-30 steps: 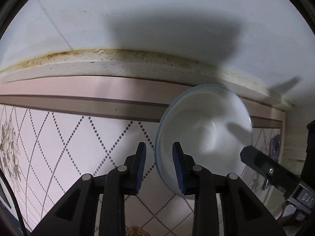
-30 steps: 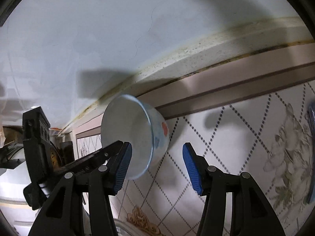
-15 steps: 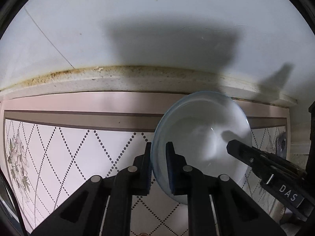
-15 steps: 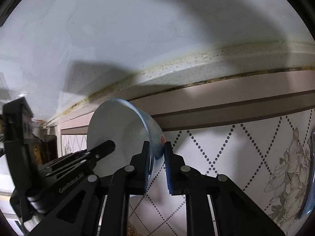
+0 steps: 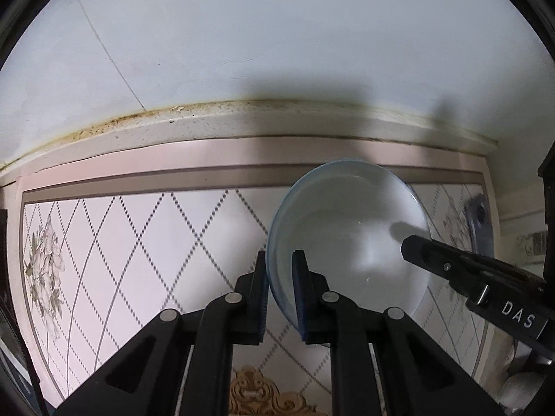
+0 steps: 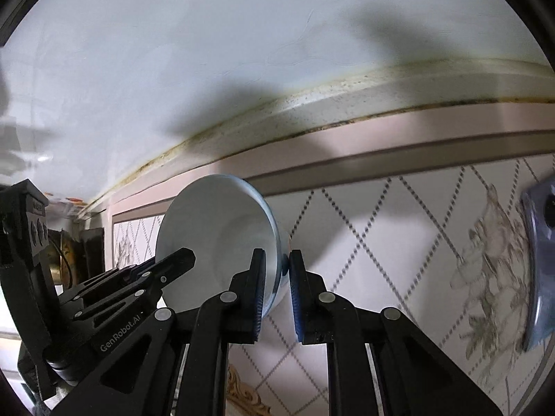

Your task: Organize plates and bowls

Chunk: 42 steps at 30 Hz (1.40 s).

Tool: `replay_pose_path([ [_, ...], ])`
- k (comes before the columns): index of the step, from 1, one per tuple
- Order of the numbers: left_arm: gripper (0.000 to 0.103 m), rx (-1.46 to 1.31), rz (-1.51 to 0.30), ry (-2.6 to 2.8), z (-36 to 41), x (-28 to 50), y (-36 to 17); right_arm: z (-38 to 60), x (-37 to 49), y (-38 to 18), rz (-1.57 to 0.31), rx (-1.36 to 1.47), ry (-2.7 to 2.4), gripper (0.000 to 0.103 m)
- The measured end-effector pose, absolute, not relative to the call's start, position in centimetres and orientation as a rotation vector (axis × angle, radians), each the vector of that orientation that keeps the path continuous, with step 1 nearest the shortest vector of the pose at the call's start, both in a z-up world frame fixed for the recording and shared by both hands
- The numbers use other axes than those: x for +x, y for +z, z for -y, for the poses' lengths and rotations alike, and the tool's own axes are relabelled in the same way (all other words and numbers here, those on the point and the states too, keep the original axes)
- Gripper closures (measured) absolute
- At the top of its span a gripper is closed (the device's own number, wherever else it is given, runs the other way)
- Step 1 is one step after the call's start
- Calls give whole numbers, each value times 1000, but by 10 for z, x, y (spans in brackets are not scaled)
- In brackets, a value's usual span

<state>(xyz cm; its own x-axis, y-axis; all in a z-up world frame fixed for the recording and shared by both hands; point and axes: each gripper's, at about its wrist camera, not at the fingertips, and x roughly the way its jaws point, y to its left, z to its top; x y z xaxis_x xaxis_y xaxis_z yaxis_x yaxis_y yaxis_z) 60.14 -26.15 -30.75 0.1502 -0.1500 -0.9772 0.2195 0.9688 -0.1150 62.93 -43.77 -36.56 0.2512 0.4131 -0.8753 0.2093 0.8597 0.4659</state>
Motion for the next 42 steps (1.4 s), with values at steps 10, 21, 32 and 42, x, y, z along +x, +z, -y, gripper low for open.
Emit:
replay_pose_path([
  [10, 92, 64, -1357, -369, 261, 536, -254, 420, 550, -322, -1280, 546, 145, 88],
  [21, 92, 73, -1333, -498, 298, 458, -226, 467, 428, -272, -1246, 570, 115, 88],
  [32, 92, 179, -1359, -552, 315, 396, -249, 496, 352, -272, -1261, 567, 78, 88],
  [42, 92, 250, -1368, -510, 320, 379, -278, 495, 332, -322, -1310, 627, 83, 88],
])
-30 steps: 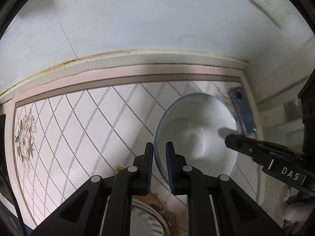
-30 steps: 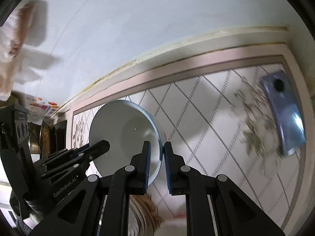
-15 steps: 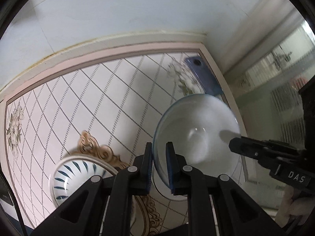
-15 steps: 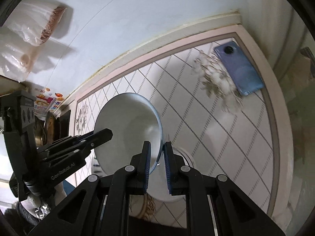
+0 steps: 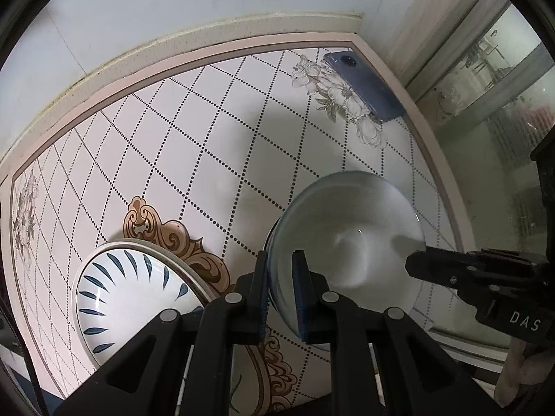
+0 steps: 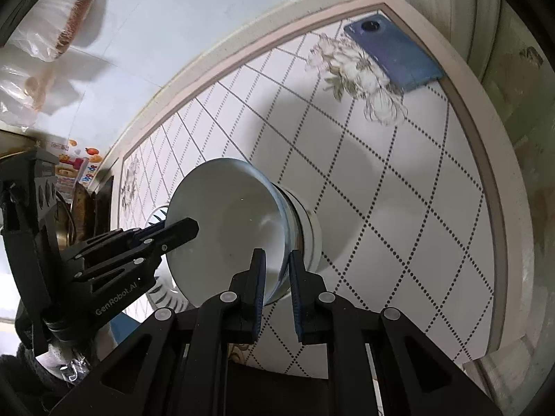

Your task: Organize plates and bowls

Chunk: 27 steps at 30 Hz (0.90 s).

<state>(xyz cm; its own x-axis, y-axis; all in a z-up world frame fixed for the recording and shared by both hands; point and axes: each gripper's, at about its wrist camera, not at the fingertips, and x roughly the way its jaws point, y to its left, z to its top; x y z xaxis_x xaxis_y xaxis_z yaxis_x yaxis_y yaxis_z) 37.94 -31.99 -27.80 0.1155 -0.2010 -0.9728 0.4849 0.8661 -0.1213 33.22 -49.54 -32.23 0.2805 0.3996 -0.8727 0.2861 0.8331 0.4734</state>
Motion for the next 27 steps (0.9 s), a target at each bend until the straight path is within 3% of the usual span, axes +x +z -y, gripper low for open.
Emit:
replay_pose_path([
  [13, 92, 267, -1376, -464, 320, 379, -293, 498, 335, -339, -1337, 648, 123, 88],
  [21, 89, 251, -1377, -457, 312, 371, -271, 494, 336, -323, -1342, 616, 95, 85],
  [23, 86, 242, -1362, -458, 307, 369, -259, 490, 334, -310, -1323, 590, 82, 79],
  [25, 79, 239, -1336, -462, 303, 366, -246, 486, 330, -298, -1303, 558, 57, 56],
  [27, 79, 239, -1303, -470, 297, 362, -231, 483, 326, -284, -1275, 528, 24, 42],
])
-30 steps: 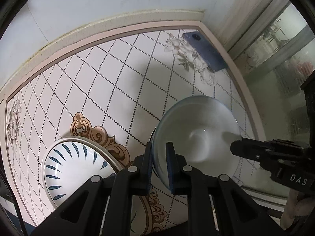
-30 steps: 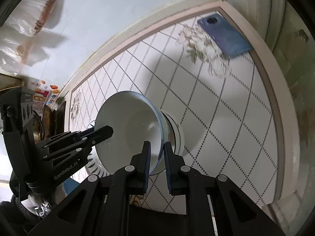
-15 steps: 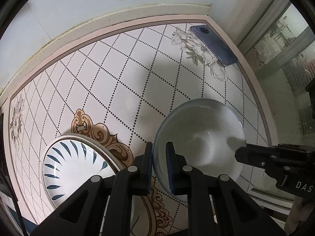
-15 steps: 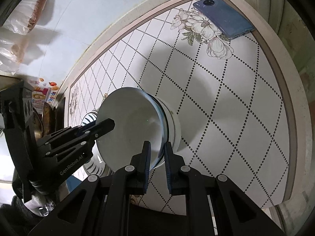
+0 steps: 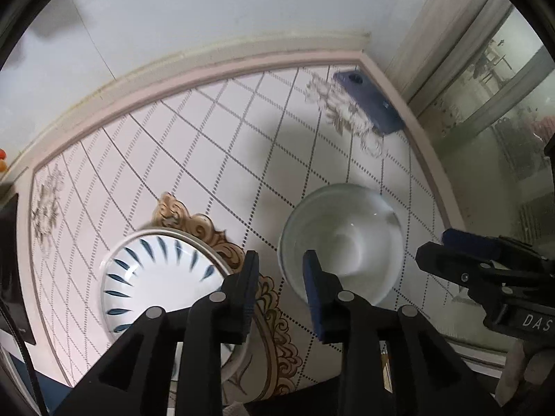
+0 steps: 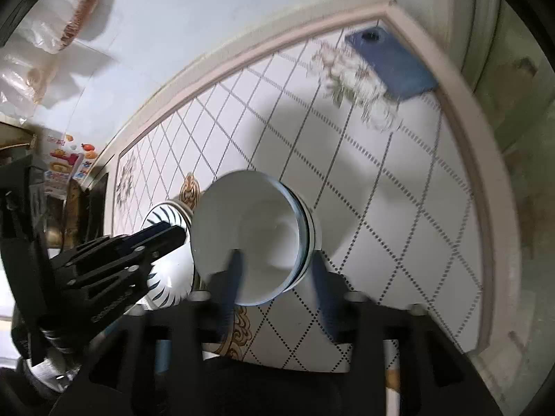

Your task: Organize plates and bowls

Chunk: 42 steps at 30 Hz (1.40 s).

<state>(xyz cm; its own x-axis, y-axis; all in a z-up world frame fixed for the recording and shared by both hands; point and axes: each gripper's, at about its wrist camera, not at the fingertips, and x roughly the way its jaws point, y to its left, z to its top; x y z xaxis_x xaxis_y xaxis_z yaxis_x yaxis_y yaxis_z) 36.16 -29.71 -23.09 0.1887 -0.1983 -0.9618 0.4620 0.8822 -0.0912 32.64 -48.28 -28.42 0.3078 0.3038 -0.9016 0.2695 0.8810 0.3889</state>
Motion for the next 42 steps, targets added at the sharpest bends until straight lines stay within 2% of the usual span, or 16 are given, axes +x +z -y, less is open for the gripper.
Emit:
replay_pose_path([
  [1, 76, 239, -1288, -478, 295, 359, -224, 480, 324, -275, -1256, 508, 5, 35],
  [3, 58, 238, -1275, -495, 291, 356, -213, 476, 320, -264, -1240, 478, -25, 27],
  [4, 39, 234, -1269, -507, 289, 355, -208, 474, 316, -257, -1228, 468, -45, 24],
  [5, 27, 232, -1258, -517, 287, 352, -202, 473, 314, -252, -1221, 466, -55, 23],
  [8, 25, 232, -1221, -545, 281, 345, -184, 467, 305, -236, -1208, 452, -86, 17],
  [10, 14, 218, -1210, -561, 277, 343, -176, 463, 298, -224, -1188, 435, -107, 13],
  [13, 14, 197, -1185, -577, 270, 340, -163, 455, 286, -205, -1161, 397, -136, 10],
  [16, 4, 178, -1166, -592, 264, 337, -152, 448, 275, -188, -1135, 385, -158, 8],
  [22, 4, 158, -1159, -602, 257, 336, -143, 443, 258, -164, -1081, 410, -181, 6],
  [26, 4, 151, -1178, -589, 259, 343, -158, 449, 257, -166, -1077, 449, -174, 6],
  [31, 4, 86, -1283, -559, 261, 371, -197, 460, 273, -202, -1110, 527, -100, 5],
  [42, 7, 7, -1534, -559, 294, 423, -299, 491, 316, -324, -1221, 759, 24, 5],
])
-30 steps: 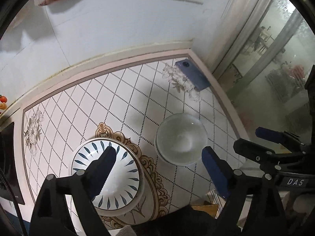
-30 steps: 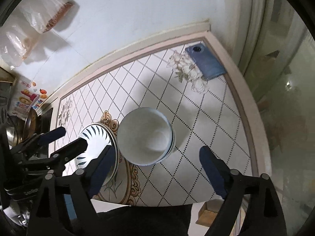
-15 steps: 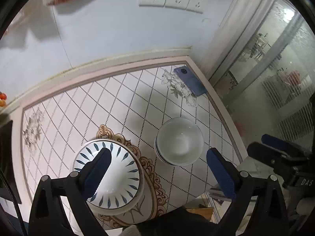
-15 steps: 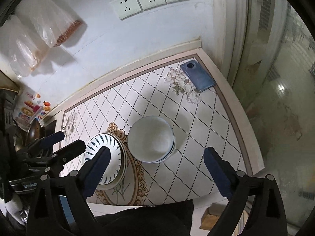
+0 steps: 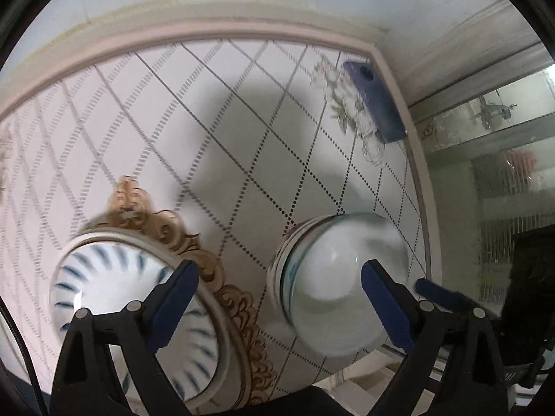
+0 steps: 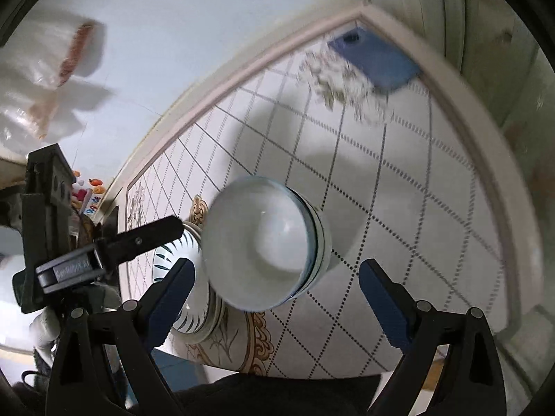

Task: Organize plates and bowls
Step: 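Grasp the rim of the three-bowl stack with both grippers, then lift the bowl stack with both grippers and carry it over the plate stack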

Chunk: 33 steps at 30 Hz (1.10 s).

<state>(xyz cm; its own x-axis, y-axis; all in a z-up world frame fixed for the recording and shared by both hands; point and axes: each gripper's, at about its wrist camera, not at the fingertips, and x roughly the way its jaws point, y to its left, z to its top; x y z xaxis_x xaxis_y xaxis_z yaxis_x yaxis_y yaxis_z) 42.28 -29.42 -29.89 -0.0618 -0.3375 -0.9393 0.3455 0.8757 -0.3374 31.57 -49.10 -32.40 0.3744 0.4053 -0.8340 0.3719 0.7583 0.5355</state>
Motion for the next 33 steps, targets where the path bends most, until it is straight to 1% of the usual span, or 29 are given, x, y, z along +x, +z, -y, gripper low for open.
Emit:
replay_pose_path([
  [3, 8, -2, -1602, -552, 303, 429, -325, 496, 323, -354, -1249, 838, 64, 5],
  [4, 10, -18, -1628, -554, 305, 430, -333, 496, 325, -361, -1251, 865, 85, 5],
  [7, 11, -42, -1662, -556, 308, 430, -348, 499, 331, -384, -1260, 925, 137, 6],
  [8, 12, -45, -1667, -558, 309, 430, -351, 500, 333, -392, -1257, 943, 152, 6],
  [9, 15, -53, -1673, -564, 310, 430, -354, 500, 334, -399, -1256, 958, 157, 6],
  [11, 32, -61, -1690, -577, 313, 429, -358, 501, 335, -408, -1256, 988, 176, 6],
  [12, 36, -58, -1696, -581, 314, 429, -361, 500, 336, -412, -1255, 1003, 183, 7],
  [13, 42, -55, -1701, -587, 316, 429, -363, 500, 337, -416, -1257, 1015, 186, 12],
  [14, 45, -62, -1698, -600, 317, 429, -364, 499, 338, -421, -1259, 1024, 195, 15],
  [15, 46, -64, -1688, -610, 318, 428, -363, 498, 339, -424, -1258, 1032, 203, 22],
  [16, 52, -63, -1683, -624, 320, 427, -362, 497, 339, -427, -1259, 1027, 195, 27],
  [17, 56, -63, -1684, -635, 322, 426, -362, 496, 339, -428, -1261, 1024, 190, 29],
  [19, 56, -43, -1672, -621, 324, 425, -361, 496, 338, -433, -1259, 1028, 168, 41],
  [33, 57, -15, -1641, -565, 324, 421, -349, 489, 338, -434, -1289, 1045, 145, 42],
])
